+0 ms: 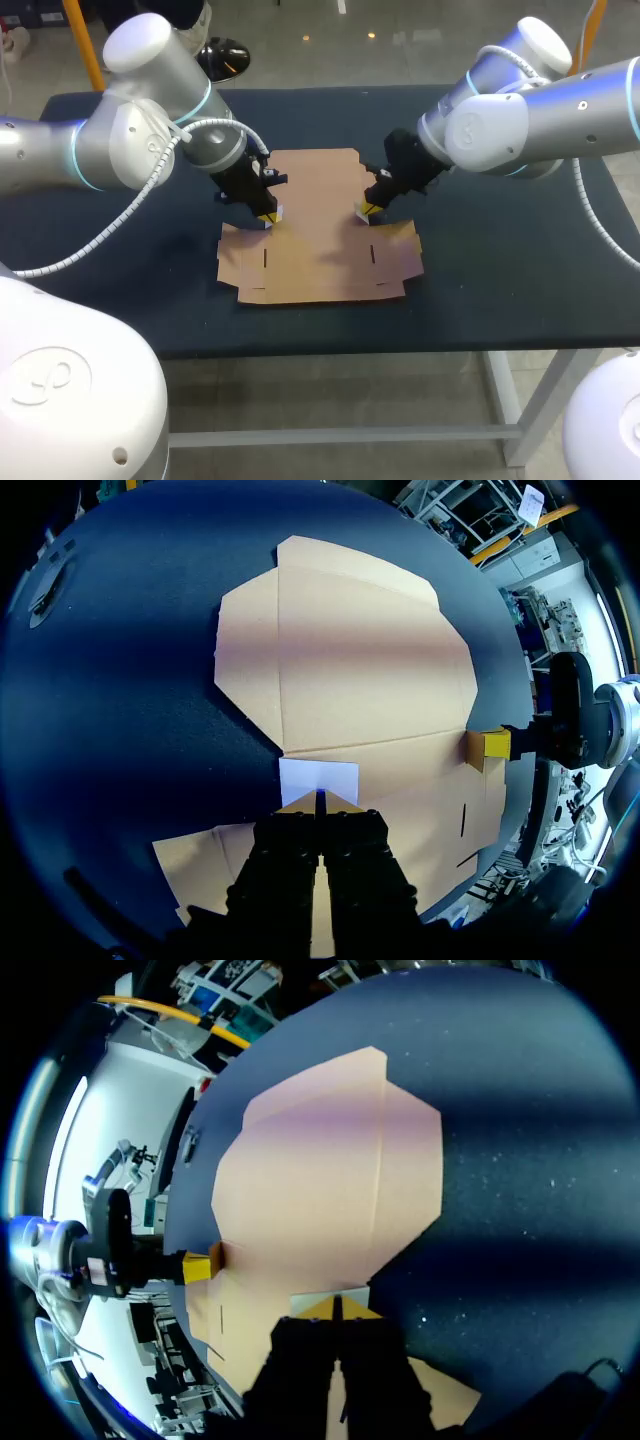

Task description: Assemble the packaging by folding the flat box into shape, placing the metal phone stand inside, and closing the box properly

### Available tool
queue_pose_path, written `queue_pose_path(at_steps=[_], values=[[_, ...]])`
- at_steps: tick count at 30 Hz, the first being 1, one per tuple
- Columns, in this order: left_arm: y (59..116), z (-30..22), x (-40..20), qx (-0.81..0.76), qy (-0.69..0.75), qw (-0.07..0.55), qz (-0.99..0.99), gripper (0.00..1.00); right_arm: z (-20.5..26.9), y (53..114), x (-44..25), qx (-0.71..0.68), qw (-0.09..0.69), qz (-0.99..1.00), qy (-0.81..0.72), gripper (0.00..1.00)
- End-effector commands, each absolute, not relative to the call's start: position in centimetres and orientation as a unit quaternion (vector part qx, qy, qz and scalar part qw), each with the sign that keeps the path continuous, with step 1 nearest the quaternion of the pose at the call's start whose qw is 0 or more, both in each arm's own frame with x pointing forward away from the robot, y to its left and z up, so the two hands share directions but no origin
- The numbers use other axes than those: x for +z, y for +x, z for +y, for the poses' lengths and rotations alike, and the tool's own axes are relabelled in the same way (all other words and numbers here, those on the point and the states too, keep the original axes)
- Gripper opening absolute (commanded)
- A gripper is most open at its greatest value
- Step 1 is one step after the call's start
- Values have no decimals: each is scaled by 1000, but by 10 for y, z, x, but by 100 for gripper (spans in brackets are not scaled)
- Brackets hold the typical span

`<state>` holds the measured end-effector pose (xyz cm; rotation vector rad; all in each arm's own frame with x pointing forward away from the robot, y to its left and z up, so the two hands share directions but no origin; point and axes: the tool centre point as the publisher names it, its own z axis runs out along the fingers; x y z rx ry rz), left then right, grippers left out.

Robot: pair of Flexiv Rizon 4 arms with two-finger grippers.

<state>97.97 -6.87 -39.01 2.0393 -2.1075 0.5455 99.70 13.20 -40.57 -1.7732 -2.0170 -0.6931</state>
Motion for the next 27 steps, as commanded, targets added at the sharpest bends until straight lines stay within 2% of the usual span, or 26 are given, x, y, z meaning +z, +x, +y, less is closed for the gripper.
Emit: queue_pose_path(at_steps=[1, 19, 27], values=[[976, -59, -376, 182, 680, 86, -705, 0, 112, 995, -394, -266, 213, -708, -618, 0], [971, -44, -358, 165, 682, 119, -703, 0, 85, 996, -387, -276, 266, -696, -607, 0], [960, -33, -347, 165, 684, 125, -699, 0, 76, 988, -377, -274, 260, -696, -610, 0]])
